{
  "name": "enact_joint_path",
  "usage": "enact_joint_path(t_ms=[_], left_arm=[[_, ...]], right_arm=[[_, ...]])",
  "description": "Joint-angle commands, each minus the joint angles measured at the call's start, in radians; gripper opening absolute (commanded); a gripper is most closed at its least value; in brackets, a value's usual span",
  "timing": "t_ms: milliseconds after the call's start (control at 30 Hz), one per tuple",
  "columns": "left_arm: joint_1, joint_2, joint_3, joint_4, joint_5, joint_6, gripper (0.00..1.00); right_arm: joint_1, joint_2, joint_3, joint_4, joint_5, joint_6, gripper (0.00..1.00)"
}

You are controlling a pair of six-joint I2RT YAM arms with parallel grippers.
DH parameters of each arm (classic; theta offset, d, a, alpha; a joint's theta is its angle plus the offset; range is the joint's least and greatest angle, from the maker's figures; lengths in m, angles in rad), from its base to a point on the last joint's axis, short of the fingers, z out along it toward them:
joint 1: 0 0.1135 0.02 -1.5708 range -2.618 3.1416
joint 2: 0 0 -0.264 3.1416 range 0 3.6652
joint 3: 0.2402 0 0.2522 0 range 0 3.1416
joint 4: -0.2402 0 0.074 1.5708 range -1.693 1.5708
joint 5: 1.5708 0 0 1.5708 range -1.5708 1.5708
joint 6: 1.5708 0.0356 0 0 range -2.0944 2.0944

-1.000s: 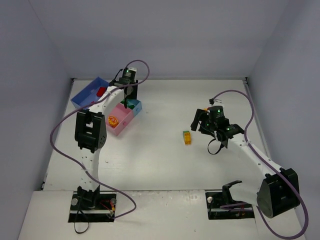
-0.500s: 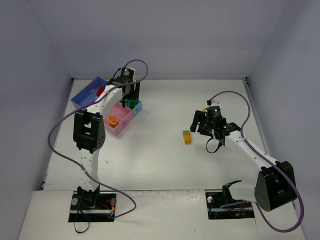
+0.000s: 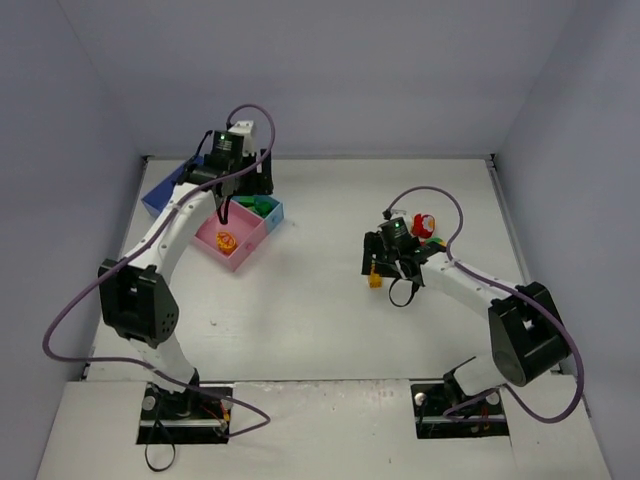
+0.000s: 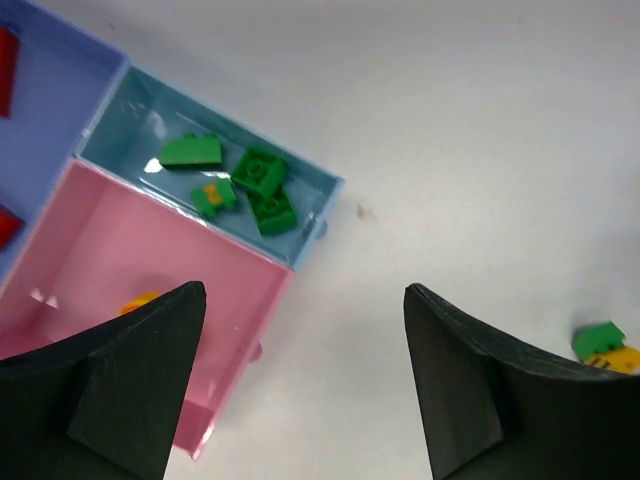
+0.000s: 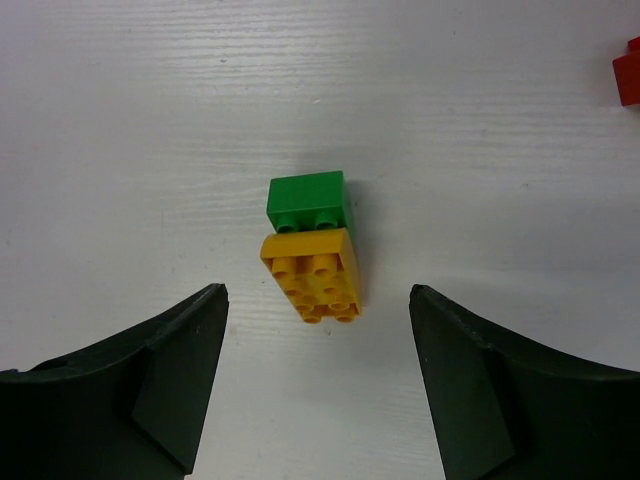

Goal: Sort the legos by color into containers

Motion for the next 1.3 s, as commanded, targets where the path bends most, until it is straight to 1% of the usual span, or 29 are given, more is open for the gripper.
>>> enact_joint_path(t_ms=[0, 167, 300, 333, 367, 400, 433, 467, 500, 533, 567, 600, 633, 733, 767, 800, 833, 867, 900, 967, 1000, 1067, 1100, 1133, 1167, 1200, 1267], left_arm=[[0.002, -0.108, -0.06, 0.061, 0.104, -0.05, 0.74], [0.002, -0.197, -0.158, 0.069, 0.133, -0.041, 0.74], [0.004, -0.229, -0.218, 0.077, 0.166, -0.032, 0.74], [0.002, -0.234, -0.227, 0.075, 0.174, -0.026, 0.74], [0.002, -0.243, -0.243, 0.075, 0.183, -0.018, 0.74], [0.002, -0.248, -0.249, 0.077, 0.191, -0.015, 0.74], [0.002, -0.254, -0.258, 0.087, 0.211, -0.01, 0.74], [0.002, -0.266, -0.272, 0.092, 0.222, -0.003, 0.74], [0.002, -0.271, -0.277, 0.098, 0.229, 0.0, 0.74], [0.002, -0.275, -0.28, 0.107, 0.255, 0.004, 0.74], [0.002, -0.283, -0.283, 0.112, 0.272, 0.017, 0.74], [0.004, -0.288, -0.289, 0.127, 0.313, 0.026, 0.74], [0.004, -0.294, -0.293, 0.14, 0.314, 0.033, 0.74], [0.007, -0.323, -0.313, 0.182, 0.416, 0.062, 0.74], [0.009, -0.337, -0.316, 0.192, 0.48, 0.089, 0.74], [0.009, -0.344, -0.319, 0.202, 0.513, 0.103, 0.74], [0.01, -0.352, -0.327, 0.233, 0.544, 0.115, 0.74], [0.012, -0.364, -0.33, 0.251, 0.597, 0.122, 0.73], [0.012, -0.369, -0.333, 0.268, 0.629, 0.132, 0.73], [0.016, -0.372, -0.32, 0.301, 0.718, 0.16, 0.73], [0.018, -0.372, -0.312, 0.322, 0.751, 0.165, 0.72], [0.018, -0.36, -0.277, 0.339, 0.829, 0.186, 0.72], [0.019, -0.354, -0.264, 0.348, 0.917, 0.192, 0.72], [0.019, -0.34, -0.255, 0.362, 0.968, 0.203, 0.72], [0.019, -0.332, -0.232, 0.362, 1.02, 0.226, 0.72], [0.018, -0.326, -0.22, 0.362, 1.101, 0.237, 0.72], [0.018, -0.306, -0.188, 0.351, 1.15, 0.267, 0.72]], right_arm=[[-0.001, 0.028, 0.048, 0.05, 0.08, 0.007, 0.7], [0.001, 0.086, 0.065, 0.065, 0.084, -0.036, 0.68], [-0.001, 0.108, 0.072, 0.122, 0.057, -0.071, 0.59], [0.001, 0.103, 0.068, 0.129, 0.039, -0.08, 0.51], [0.001, 0.101, 0.066, 0.137, 0.034, -0.095, 0.47], [0.001, 0.098, 0.063, 0.146, 0.028, -0.106, 0.41], [0.001, 0.086, 0.054, 0.155, 0.022, -0.12, 0.26], [0.001, 0.077, 0.049, 0.162, 0.005, -0.15, 0.17], [0.001, 0.065, 0.045, 0.171, -0.005, -0.169, 0.04], [0.001, 0.034, 0.043, 0.175, -0.015, -0.189, 0.0], [0.001, 0.011, 0.036, 0.185, -0.085, -0.219, 0.0], [0.001, -0.047, 0.028, 0.223, -0.115, -0.277, 0.0], [0.001, -0.084, 0.019, 0.249, -0.142, -0.299, 0.0], [-0.001, -0.212, -0.01, 0.353, -0.264, -0.402, 0.0], [-0.004, -0.236, -0.01, 0.394, -0.296, -0.427, 0.0], [-0.005, -0.256, -0.004, 0.408, -0.369, -0.454, 0.0], [-0.008, -0.276, 0.008, 0.418, -0.403, -0.508, 0.0], [-0.013, -0.279, 0.047, 0.419, -0.449, -0.535, 0.0], [-0.019, -0.273, 0.074, 0.415, -0.557, -0.56, 0.0], [-0.045, -0.253, 0.13, 0.395, -0.677, -0.615, 0.0], [-0.059, -0.227, 0.185, 0.389, -0.816, -0.629, 0.0], [-0.097, -0.195, 0.242, 0.375, -0.946, -0.648, 0.0], [-0.105, -0.163, 0.294, 0.37, -0.995, -0.654, 0.0], [-0.11, -0.149, 0.316, 0.366, -1.067, -0.658, 0.0], [-0.11, -0.135, 0.338, 0.35, -1.092, -0.677, 0.0], [-0.11, -0.111, 0.358, 0.346, -1.118, -0.683, 0.0], [-0.108, -0.092, 0.399, 0.338, -1.186, -0.694, 0.0]])
